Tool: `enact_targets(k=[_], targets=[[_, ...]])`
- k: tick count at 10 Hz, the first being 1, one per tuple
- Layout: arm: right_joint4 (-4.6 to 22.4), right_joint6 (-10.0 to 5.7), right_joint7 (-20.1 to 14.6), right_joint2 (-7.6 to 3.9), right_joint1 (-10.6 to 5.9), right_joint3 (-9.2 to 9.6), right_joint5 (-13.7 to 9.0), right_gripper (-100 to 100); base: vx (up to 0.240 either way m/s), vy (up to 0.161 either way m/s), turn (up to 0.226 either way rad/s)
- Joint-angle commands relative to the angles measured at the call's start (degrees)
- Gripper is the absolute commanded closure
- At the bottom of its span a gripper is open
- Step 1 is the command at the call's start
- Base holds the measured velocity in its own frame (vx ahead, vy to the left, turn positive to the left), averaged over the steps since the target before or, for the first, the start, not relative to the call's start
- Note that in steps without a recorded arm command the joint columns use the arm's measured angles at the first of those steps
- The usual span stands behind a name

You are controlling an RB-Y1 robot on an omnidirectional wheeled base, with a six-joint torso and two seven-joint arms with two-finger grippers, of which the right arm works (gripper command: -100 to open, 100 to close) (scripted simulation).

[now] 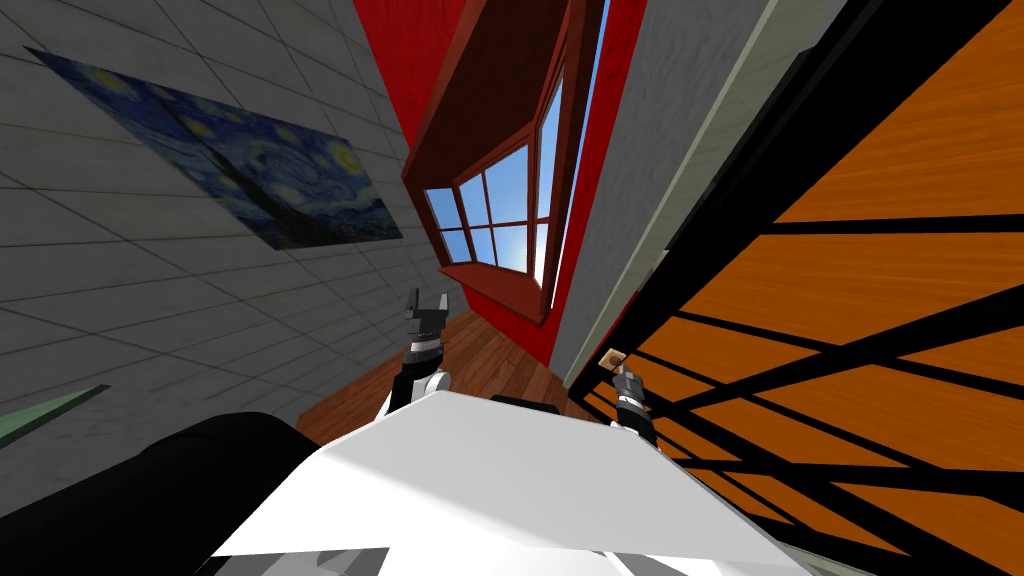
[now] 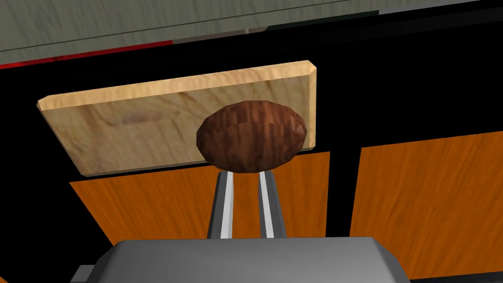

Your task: Pull the door open

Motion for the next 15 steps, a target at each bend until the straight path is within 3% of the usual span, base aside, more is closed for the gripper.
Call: enact_targets(k=[1, 3, 4, 15], targets=[[-0.1, -0.69, -2.9, 0.14, -0.55, 1.1, -0.9, 100, -0.041, 0.001, 0.05], [-0.2, -0.71, -5.5, -0.09, -0.47, 1.66, -1.9, 100, -0.048, -0.003, 0.047], [1.5, -0.74, -6.9, -0.11, -0.71, 1.37, -2.9, -100, -0.04, -0.011, 0.027], [-0.2, -0.76, -22.3, 1.89, -1.28, 2.83, -9.0, -100, -0.053, 0.003, 0.042]])
